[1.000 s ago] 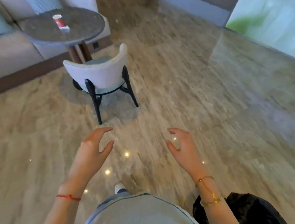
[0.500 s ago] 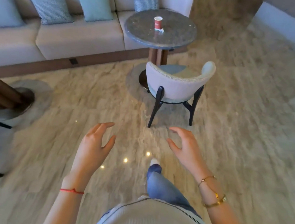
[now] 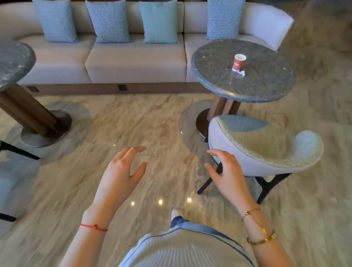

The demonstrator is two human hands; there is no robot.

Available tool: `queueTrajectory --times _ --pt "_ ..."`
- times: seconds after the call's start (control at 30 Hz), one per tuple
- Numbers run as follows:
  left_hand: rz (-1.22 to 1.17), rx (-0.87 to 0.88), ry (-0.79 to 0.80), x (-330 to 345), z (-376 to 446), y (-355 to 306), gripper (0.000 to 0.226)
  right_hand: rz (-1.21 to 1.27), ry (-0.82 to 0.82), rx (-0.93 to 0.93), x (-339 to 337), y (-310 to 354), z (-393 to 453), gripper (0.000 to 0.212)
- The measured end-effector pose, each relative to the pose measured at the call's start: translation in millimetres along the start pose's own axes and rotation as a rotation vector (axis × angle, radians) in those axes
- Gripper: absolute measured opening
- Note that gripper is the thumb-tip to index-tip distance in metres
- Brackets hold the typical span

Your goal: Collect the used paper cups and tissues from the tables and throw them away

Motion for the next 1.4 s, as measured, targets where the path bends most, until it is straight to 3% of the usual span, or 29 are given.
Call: queueTrajectory --times 0.33,0.6,0.87,1.13,1.4 --pt "-0.024 0.006 -0.001 4.9 188.6 56.9 0.037 0.002 -0.046 -0.001 -9.6 36.6 197.9 0.034" --pt "-0.071 0.131 0.076 38.1 362.5 110.9 0.04 -0.016 -0.09 0.104 0.5 34.4 341.4 0.036" --pt "-0.091 0.313 0.151 53.6 549.4 138.6 0.041 0.017 -0.234 0.219 -15.3 45.4 483.8 0.037" --pt "-0.192 0.474 0.295 117.6 686.6 117.9 0.047 0.013 -0.343 0.386 -39.8 5.4 566.2 0.036" --pt "-0.283 0.508 0.399 228.9 801.4 70.2 0.057 0.034 -0.391 0.557 -86.5 -85.9 654.2 0.041"
Point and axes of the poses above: each hand's wrist, its own z-axis towards the middle knuckle, its own x-axis out of the palm, y = z × x, the point moved 7 cm from there along z, towards the middle knuckle, and after that the axes turned 15 degrees about x, right-handed, at the moved point
